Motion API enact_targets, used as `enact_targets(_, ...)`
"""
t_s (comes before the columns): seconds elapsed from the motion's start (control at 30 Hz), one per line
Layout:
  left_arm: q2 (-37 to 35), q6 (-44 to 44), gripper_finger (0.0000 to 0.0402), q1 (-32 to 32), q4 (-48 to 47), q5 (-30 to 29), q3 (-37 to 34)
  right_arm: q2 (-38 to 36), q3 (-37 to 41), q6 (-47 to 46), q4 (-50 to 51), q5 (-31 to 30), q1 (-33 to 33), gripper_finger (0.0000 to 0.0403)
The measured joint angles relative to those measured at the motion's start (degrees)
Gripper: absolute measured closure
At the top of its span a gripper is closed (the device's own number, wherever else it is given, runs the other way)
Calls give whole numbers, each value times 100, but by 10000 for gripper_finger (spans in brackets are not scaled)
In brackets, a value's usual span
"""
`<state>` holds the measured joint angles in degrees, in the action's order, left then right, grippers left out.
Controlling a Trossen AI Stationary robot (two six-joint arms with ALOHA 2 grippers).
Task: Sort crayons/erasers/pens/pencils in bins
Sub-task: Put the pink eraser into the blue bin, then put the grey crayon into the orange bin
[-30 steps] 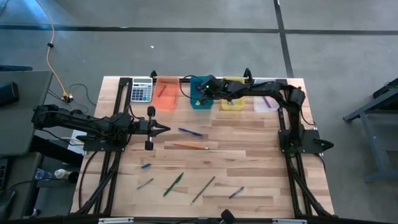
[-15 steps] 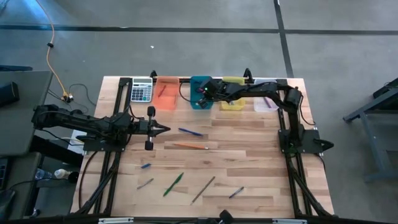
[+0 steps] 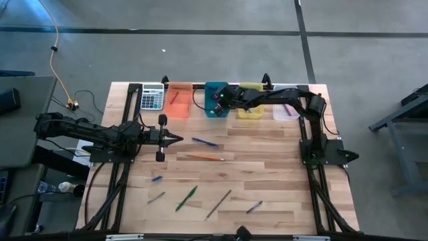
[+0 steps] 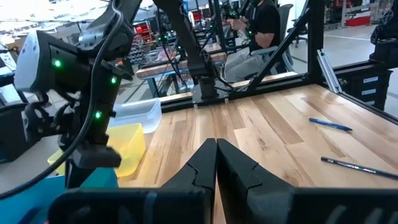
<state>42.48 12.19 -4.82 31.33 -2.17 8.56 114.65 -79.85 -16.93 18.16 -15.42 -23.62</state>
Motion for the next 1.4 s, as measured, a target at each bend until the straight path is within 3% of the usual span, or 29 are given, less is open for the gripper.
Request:
enact_targets(0.17, 0, -138, 399, 0, -26, 2, 0, -450, 8, 759, 224, -182, 172, 350)
enact_targets(0.27, 0, -213, 399, -2, -43, 26, 0, -876, 323, 1215, -288, -6, 352, 379)
enact_targets(0.4, 0, -273, 399, -2, -69, 266, 0, -1492, 1468, 1329, -1946, 549, 523, 397)
enact_targets(0.6, 28, -554, 399, 2, -139, 665, 4, -2297, 3377, 1356, -4214, 630, 1019, 401)
enact_targets(0.73, 26, -923, 401, 266, -1248, 605, 453, -2815, 4266, 1428, -4870, 348, 1465, 402)
enact_targets(0.93, 198, -1456, 401, 1391, -3607, -883, 1526, -3466, 5038, 1440, -5139, -277, 2102, 402)
enact_targets(1.07, 638, -2147, 401, 2236, -4588, -1511, 2256, -3657, 5213, 1449, -5288, -374, 2305, 403)
enact_targets(1.23, 1525, -3227, 402, 3206, -5643, -2127, 3080, -3683, 5265, 1599, -5284, -374, 2467, 403)
enact_targets(1.4, 2529, -4539, 402, 3928, -6611, -2226, 3831, -3681, 5265, 1622, -5277, -374, 2666, 403)
